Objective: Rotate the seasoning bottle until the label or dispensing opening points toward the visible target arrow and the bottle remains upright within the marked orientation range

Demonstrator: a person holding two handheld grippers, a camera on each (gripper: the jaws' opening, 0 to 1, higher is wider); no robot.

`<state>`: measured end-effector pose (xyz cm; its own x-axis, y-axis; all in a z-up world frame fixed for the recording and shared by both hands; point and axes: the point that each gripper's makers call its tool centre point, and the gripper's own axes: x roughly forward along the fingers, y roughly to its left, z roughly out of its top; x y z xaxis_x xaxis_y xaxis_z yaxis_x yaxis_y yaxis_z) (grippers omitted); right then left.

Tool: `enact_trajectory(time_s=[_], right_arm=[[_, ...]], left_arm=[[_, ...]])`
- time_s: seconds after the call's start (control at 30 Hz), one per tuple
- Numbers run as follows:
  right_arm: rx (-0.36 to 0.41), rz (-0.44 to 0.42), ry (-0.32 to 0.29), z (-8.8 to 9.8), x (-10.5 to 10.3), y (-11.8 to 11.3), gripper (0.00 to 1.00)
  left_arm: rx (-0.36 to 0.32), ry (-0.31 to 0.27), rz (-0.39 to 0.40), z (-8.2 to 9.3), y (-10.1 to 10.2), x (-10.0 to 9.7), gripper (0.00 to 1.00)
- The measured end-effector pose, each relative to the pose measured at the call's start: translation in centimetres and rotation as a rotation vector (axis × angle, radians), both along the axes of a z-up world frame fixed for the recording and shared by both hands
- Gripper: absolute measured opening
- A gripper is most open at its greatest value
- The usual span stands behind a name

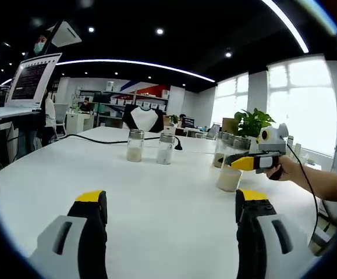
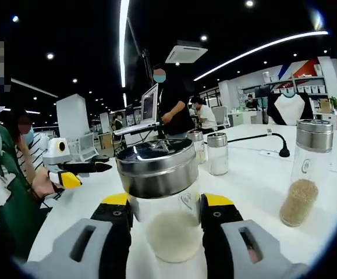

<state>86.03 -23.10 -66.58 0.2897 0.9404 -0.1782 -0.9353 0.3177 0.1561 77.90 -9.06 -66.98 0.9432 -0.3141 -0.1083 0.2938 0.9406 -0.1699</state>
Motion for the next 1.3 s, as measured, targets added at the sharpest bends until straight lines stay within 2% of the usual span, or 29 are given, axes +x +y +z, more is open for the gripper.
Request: enact_trajectory(time_s=[0.63,1.3], right_arm=[[-0.025,0.012,-0.046,-0.17,-0.01,-0.06,0.43],[-0.053,-0.070,-0.055,-0.33,0.18,-0.02,0.43]], left_arm=[[-0.004,-0.002,-0.004,0.02,-0.09,0.01,0.97],[-0.004,0.004,-0.004,-0.13,-0.16,-0.04,0.96]])
